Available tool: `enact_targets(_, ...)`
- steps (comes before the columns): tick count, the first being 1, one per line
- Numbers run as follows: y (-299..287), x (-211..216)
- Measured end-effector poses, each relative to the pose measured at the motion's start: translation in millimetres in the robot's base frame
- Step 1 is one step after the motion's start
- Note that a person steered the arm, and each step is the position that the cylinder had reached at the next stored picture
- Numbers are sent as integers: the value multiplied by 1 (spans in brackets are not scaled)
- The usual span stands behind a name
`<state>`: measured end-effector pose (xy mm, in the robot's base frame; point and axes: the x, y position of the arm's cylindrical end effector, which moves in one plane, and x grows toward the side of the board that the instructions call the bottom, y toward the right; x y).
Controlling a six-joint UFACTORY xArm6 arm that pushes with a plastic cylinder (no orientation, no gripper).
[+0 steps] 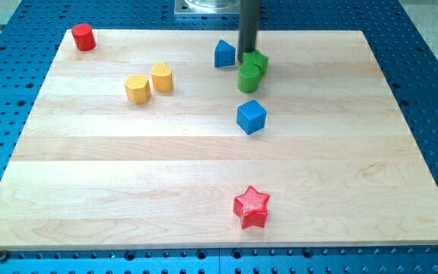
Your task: Place the blue triangle at the top center of the board
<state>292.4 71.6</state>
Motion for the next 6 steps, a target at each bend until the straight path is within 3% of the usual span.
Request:
enact_targets(2,-51,17)
enact_targets(5,-51,-49)
enact_targets(6,-38,-16)
